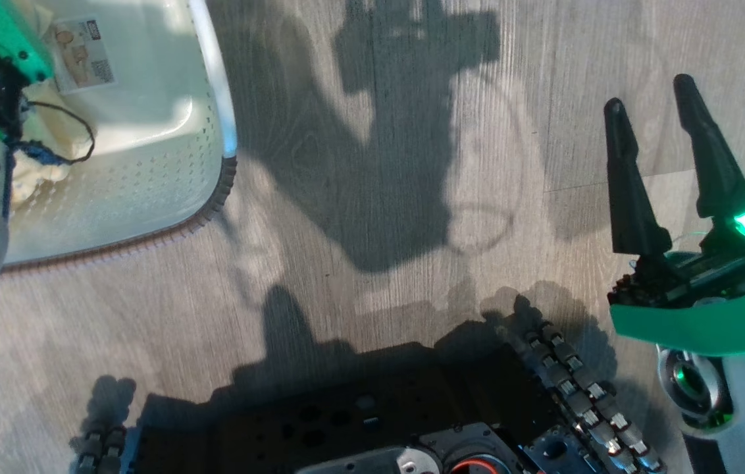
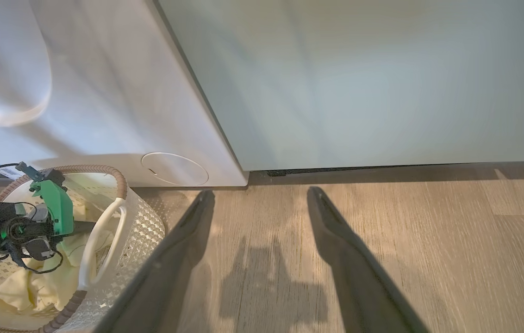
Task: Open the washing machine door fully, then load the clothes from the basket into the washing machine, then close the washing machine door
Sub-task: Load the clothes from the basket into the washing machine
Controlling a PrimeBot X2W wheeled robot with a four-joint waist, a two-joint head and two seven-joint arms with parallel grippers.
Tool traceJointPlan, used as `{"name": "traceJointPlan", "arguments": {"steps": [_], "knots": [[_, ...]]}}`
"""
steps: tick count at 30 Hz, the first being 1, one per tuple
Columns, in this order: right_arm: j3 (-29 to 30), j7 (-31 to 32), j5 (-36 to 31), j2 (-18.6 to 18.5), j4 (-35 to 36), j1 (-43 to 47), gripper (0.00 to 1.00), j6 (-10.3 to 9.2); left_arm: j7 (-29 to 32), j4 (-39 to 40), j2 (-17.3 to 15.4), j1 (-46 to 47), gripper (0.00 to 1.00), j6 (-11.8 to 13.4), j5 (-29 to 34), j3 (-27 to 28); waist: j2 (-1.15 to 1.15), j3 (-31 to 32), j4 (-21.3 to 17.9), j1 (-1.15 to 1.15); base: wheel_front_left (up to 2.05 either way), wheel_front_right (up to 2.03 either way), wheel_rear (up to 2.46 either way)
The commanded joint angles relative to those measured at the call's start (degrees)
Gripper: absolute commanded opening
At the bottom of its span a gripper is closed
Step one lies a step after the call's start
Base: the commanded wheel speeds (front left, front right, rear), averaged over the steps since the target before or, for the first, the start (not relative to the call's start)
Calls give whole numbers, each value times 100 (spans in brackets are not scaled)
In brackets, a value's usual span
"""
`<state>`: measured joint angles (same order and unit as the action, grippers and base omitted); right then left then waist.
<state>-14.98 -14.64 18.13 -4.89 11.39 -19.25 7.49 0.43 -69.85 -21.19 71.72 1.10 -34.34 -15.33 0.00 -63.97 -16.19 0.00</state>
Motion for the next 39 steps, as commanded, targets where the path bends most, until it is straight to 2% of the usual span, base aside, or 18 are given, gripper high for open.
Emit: {"name": "traceJointPlan", "arguments": {"steps": [1, 9, 18, 29, 39], "knots": [[-64, -36, 22, 17, 143, 176, 100, 0, -111, 110, -230, -184, 0, -17, 55, -4, 0, -7, 30, 0, 0, 0, 0], [43, -36, 34, 61, 125, 22, 100, 0, -736, 434, -163, -492, 0, -181, 199, -205, 0, 46, 109, 0, 0, 0, 0], [221, -36, 12, 71, 121, 34, 100, 0, -1211, 1021, -2, -858, 0, -97, 453, -501, 0, 250, 245, 0, 0, 0, 0], [566, -36, -79, -10, 107, 227, 100, 0, -1475, 2671, 35, -1804, 0, 231, 509, -535, 0, 790, 494, 0, 0, 0, 0], [791, -36, -164, -112, 103, 422, 100, 0, -1461, 4797, -115, -2941, 0, 743, 542, -512, 0, 1377, 741, 0, 0, 0, 0]]}}
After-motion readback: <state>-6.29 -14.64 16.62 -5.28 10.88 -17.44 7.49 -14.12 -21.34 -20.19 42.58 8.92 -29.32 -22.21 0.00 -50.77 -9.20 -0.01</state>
